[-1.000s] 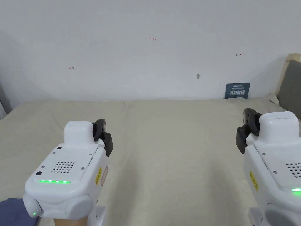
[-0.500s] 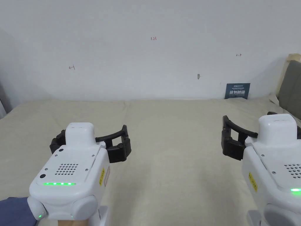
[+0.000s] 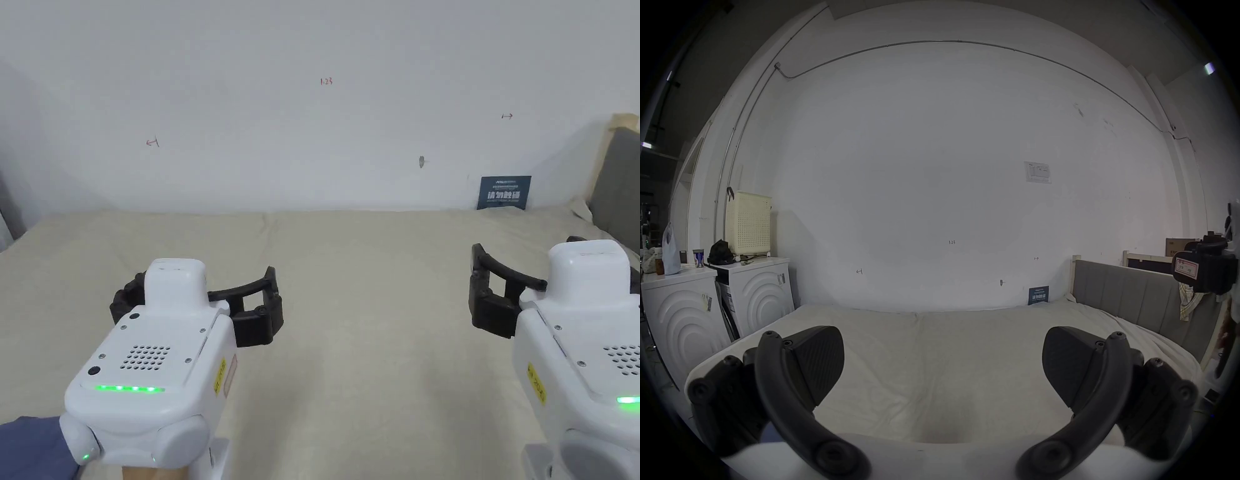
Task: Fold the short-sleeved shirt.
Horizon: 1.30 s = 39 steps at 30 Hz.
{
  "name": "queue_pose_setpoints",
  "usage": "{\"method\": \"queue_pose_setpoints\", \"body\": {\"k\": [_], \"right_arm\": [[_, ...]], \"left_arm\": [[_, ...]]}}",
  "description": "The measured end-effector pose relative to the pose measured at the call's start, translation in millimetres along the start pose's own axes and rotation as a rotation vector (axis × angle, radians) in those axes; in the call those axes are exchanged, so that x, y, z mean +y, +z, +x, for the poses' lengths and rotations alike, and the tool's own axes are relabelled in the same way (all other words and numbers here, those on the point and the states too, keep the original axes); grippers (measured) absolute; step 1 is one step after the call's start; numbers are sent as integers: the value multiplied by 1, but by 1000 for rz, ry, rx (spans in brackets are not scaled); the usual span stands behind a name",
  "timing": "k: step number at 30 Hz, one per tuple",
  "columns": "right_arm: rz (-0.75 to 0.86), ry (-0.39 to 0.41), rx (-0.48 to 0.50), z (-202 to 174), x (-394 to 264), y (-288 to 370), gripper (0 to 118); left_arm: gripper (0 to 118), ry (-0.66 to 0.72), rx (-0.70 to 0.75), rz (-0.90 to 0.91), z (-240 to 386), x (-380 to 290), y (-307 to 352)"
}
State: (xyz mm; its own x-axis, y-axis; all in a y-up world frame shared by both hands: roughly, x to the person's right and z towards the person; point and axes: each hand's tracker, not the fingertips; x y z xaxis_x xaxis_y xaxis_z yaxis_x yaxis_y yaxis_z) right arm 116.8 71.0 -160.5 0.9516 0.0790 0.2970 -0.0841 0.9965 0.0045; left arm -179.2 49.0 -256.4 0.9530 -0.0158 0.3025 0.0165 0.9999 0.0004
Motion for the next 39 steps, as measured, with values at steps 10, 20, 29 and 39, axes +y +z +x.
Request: {"method": "queue_pose_setpoints", "body": {"k": [10,20,29,39], "right_arm": [[14,-3,2,-2,1,1,87],[17,2,0,-3,2,0,87],[14,1,-1,-2,1,1,87],[11,-1,3,-4,1,2,87]], "left_arm": [[118,0,-2,-1,-2,-1,0],[118,11,-6,-2,-3,-1,-1],[118,17,-6,-5,-5,-1,0],[118,16,0,-4,-4,-1,1]]}}
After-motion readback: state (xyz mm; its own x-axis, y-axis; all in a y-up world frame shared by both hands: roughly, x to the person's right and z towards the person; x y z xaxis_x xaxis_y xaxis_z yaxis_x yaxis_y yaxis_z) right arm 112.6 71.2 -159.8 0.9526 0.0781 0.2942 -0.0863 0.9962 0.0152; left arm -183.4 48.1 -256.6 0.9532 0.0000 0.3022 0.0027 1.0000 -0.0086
